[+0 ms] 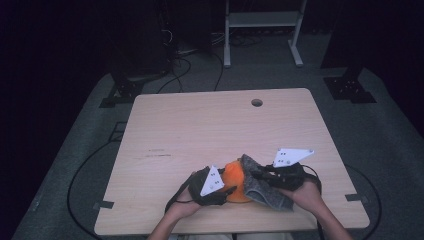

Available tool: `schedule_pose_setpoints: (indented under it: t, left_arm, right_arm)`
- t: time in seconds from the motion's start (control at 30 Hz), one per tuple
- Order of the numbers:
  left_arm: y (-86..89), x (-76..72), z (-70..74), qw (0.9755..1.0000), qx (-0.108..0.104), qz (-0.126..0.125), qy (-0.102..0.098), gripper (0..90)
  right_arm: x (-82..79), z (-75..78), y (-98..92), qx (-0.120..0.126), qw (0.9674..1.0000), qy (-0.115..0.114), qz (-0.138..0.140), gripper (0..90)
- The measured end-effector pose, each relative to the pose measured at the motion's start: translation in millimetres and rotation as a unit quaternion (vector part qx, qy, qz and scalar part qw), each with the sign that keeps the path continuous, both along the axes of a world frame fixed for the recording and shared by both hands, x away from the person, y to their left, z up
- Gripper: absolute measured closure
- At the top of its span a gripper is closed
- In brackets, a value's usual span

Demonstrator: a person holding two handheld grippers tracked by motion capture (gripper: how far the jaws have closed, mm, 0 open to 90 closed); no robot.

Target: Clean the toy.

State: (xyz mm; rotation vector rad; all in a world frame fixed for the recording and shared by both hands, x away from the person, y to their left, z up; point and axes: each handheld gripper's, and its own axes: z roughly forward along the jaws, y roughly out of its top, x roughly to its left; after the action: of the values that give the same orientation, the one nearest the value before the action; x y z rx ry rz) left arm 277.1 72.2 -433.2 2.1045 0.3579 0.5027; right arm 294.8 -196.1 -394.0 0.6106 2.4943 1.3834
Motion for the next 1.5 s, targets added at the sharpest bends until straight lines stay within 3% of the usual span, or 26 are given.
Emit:
schedule_pose_setpoints:
  t: [0.07, 0.1, 0.17, 0.27, 0.43, 0.67, 0.77, 0.8, 0.87, 1.0, 1.03, 1.13, 1.2, 1.27, 1.4, 1.5]
  left_arm:
    - [2.8, 5.7, 4.6, 0.9987, -0.031, -0.005, 0.041, 27.6]
    - [3.6, 9.3, 7.0, 0.9965, -0.055, -0.006, 0.063, 22.8]
    - [3.1, 12.7, 8.6, 0.9946, -0.071, 0.001, 0.076, 19.7]
    - [4.4, 13.6, 5.0, 0.9956, -0.064, 0.002, 0.068, 24.2]
    - [8.8, 8.0, 2.0, 0.9983, -0.038, 0.001, 0.044, 32.0]
    - [5.3, 10.5, 10.1, 0.9965, -0.060, 0.003, 0.059, 15.5]
    - [3.8, 12.6, 7.7, 0.9962, -0.055, -0.001, 0.067, 16.8]
    - [3.0, 10.5, 6.0, 0.9976, -0.049, -0.001, 0.050, 24.6]
    - [1.1, 7.6, 4.1, 0.9991, -0.035, 0.004, 0.024, 31.0]
    - [-1.2, 3.0, 6.3, 0.9992, -0.028, 0.014, -0.026, 37.0]
    - [1.2, 3.5, 7.1, 0.9990, -0.030, 0.015, -0.028, 37.3]
    - [7.9, 8.5, 10.6, 0.9980, -0.058, 0.007, 0.022, 31.3]
    - [7.9, 13.6, 11.9, 0.9946, -0.079, 0.006, 0.067, 20.8]
    - [4.9, 15.1, 9.7, 0.9962, -0.062, 0.014, 0.060, 20.0]
    - [8.6, 12.9, 6.1, 0.9970, -0.056, 0.011, 0.052, 29.5]
    - [13.8, 11.8, 2.9, 0.9977, -0.045, 0.008, 0.050, 32.8]
  right_arm:
    - [1.4, -3.8, -1.3, 0.007, 0.9999, 0.008, 0.000, 80.6]
    - [0.5, -4.8, 0.5, 0.003, 1.0000, 0.003, 0.001, 80.6]
    - [-2.0, -5.2, 5.1, 0.008, 0.9999, 0.006, 0.007, 80.6]
    - [-5.7, -5.3, 9.7, 0.002, 0.9999, -0.003, 0.012, 80.6]
    - [-2.4, -13.2, -3.1, 0.008, 0.9999, 0.010, -0.001, 80.5]
    - [-8.1, -19.5, -8.2, 0.006, 0.9999, 0.013, -0.003, 80.7]
    - [-10.4, -17.4, -3.2, -0.004, 1.0000, 0.005, 0.004, 80.7]
    - [-11.5, -15.9, -1.1, -0.010, 0.9999, 0.003, 0.005, 80.7]
    - [-12.6, -10.7, 3.4, -0.013, 0.9999, -0.005, 0.008, 80.6]
    - [-11.1, 0.9, 15.5, -0.004, 0.9996, -0.018, 0.023, 80.5]
    - [-9.5, 2.5, 17.3, -0.006, 0.9995, -0.021, 0.021, 80.5]
    - [-0.8, -1.1, 16.0, 0.004, 0.9997, -0.003, 0.023, 80.6]
    - [-1.0, -6.9, 17.1, 0.006, 0.9995, 0.008, 0.030, 80.6]
    - [-3.2, -8.6, 18.9, 0.011, 0.9993, 0.008, 0.035, 80.6]
    - [-1.3, -11.2, 13.2, 0.022, 0.9995, 0.006, 0.024, 80.5]
    - [3.3, -17.0, 1.7, 0.023, 0.9996, 0.017, 0.007, 80.5]
